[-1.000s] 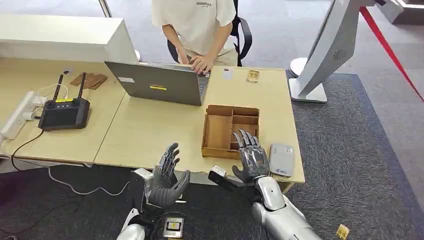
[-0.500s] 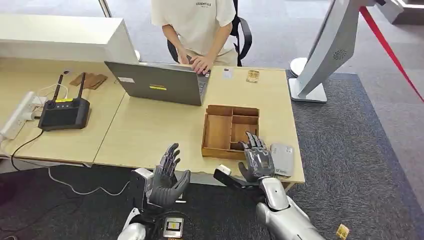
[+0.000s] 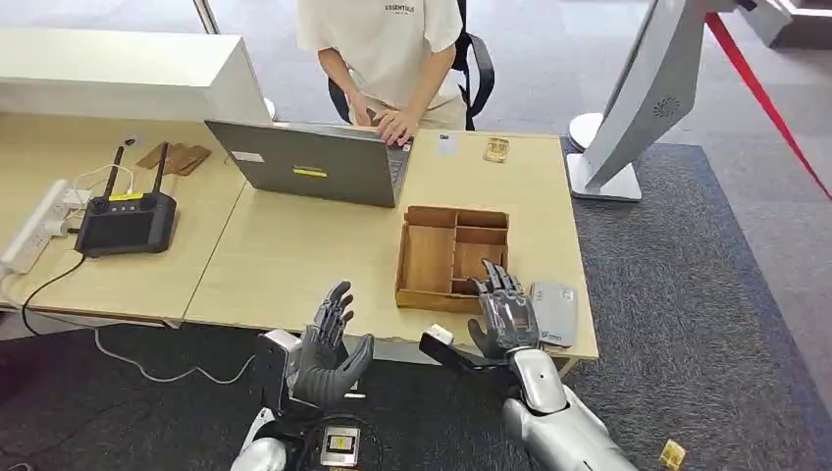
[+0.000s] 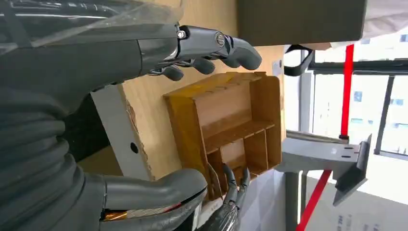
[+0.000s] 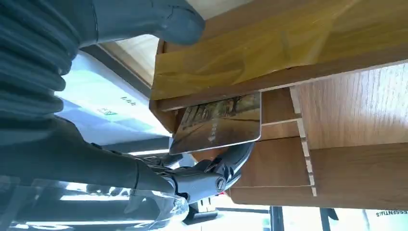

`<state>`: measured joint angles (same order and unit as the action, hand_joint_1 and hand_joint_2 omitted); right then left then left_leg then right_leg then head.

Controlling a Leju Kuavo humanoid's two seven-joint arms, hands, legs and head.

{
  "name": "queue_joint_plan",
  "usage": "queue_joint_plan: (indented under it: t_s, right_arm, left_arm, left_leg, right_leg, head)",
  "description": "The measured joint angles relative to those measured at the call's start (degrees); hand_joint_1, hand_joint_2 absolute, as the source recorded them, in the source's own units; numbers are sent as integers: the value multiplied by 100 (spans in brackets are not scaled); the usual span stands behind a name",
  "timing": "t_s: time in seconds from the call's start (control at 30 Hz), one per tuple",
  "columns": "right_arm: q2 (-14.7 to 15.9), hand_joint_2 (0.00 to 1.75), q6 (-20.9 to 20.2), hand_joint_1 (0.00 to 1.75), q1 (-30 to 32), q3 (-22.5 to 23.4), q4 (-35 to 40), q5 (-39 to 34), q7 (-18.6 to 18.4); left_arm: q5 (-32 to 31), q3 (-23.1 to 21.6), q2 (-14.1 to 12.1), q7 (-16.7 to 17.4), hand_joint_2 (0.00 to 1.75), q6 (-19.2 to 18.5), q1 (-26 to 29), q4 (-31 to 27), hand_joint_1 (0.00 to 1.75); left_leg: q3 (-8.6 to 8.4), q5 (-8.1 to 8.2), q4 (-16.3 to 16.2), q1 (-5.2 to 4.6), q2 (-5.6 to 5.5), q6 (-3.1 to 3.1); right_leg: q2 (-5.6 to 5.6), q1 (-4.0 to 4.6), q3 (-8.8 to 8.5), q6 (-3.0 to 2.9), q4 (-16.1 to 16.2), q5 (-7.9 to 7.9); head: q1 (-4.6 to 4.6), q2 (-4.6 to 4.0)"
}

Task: Pass the card to the sensor for recognition and then transmit it.

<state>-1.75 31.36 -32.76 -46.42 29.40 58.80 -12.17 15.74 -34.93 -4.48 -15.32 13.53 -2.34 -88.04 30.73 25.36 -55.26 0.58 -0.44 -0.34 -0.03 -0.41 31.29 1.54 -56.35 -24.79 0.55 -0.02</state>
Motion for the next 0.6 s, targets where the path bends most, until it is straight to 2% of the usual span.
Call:
queue_joint_plan:
  t_s: [0.07,0.1,0.13,0.23,0.27,0.6]
  right_arm:
    - [0,175,0,56,0,-4,0,0,-2]
    - [0,175,0,115,0,-7,0,-2,-2]
    - [2,175,0,145,-1,-9,0,-2,-2]
    - [4,175,-15,155,-15,-22,-17,0,-13]
    - [4,175,-26,175,-16,-24,-28,0,-39]
    - [-11,175,-114,175,-100,-33,-26,55,-103]
  left_arm:
    - [0,0,0,0,175,0,0,0,0]
    - [0,0,0,0,175,0,0,2,0]
    - [0,-6,0,0,175,0,-2,9,0]
    - [0,-65,0,0,175,0,-16,42,0]
    - [-6,-76,0,-2,175,0,-15,44,0]
    - [-157,-66,0,37,175,0,27,46,0]
  left_leg:
    - [0,0,0,0,0,0]
    - [0,0,0,0,0,0]
    - [0,0,0,0,0,0]
    - [0,0,0,0,0,0]
    - [0,0,0,0,0,0]
    - [-1,0,0,0,-1,0]
  right_leg:
    - [0,0,0,0,0,0]
    - [0,0,0,0,0,0]
    - [0,0,0,0,0,0]
    - [0,0,-1,0,0,0]
    - [0,0,-1,0,0,0]
    - [0,0,-5,0,-1,0]
  head:
    - [0,0]
    - [0,0]
    - [0,0]
    - [2,0]
    - [0,0]
    - [2,0]
